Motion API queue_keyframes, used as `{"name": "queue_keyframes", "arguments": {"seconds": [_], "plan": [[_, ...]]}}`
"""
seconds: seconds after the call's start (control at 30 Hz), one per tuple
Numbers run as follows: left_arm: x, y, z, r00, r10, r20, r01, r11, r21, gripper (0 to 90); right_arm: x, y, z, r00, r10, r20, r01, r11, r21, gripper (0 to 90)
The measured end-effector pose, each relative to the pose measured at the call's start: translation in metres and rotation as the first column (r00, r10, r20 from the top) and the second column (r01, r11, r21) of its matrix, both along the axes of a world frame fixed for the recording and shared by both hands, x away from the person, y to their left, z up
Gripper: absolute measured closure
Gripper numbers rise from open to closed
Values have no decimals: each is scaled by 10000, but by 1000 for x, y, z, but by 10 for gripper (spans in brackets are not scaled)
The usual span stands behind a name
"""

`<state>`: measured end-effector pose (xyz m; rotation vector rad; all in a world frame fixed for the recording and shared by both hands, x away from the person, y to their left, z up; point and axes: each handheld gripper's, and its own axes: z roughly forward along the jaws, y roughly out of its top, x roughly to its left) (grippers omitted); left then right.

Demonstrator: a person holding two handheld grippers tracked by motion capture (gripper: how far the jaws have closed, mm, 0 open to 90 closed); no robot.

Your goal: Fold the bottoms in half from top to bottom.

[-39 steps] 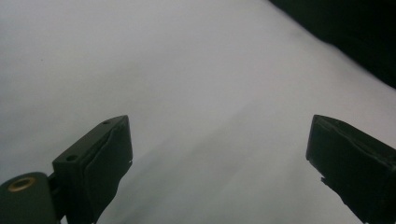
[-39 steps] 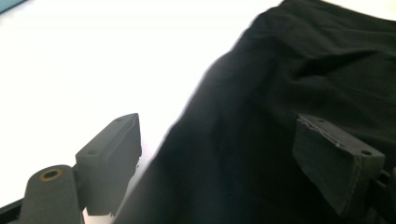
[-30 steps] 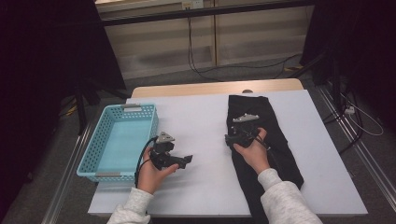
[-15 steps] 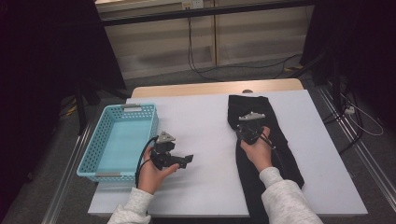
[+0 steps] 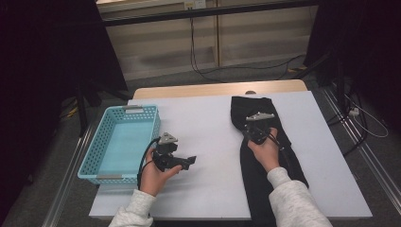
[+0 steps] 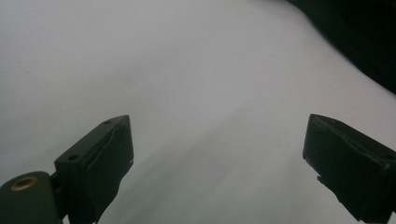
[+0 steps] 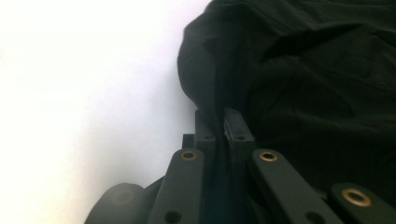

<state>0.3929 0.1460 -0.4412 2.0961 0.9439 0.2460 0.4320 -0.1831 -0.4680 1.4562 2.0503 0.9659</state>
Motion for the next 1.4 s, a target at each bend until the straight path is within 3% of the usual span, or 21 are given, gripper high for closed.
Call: {"name": "queue_keyframes", "arguments": {"seconds": [0.07, 0.37, 0.87, 1.23, 1.4], "plan": [[0, 0, 1, 9999, 157, -32, -157, 9998, -149, 79, 0, 4, 0, 9997, 234, 14, -234, 9997, -13, 863], [1, 1, 1, 9998, 178, -36, -178, 9998, -99, 79, -2, 22, 0, 9959, 900, 89, -902, 9957, 200, 864], [1, 2, 1, 9996, 287, -46, -287, 9996, -54, 79, -6, 36, 2, 9872, 1564, 306, -1579, 9859, 555, 863], [1, 3, 1, 9996, 288, -12, -287, 9996, 56, 79, -13, 67, 6, 9622, 2690, 416, -2708, 9615, 467, 865], [2, 2, 0, 9993, 374, -1, -374, 9993, 64, 79, -22, 85, 6, 9354, 3519, 346, -3533, 9341, 512, 865]]}}
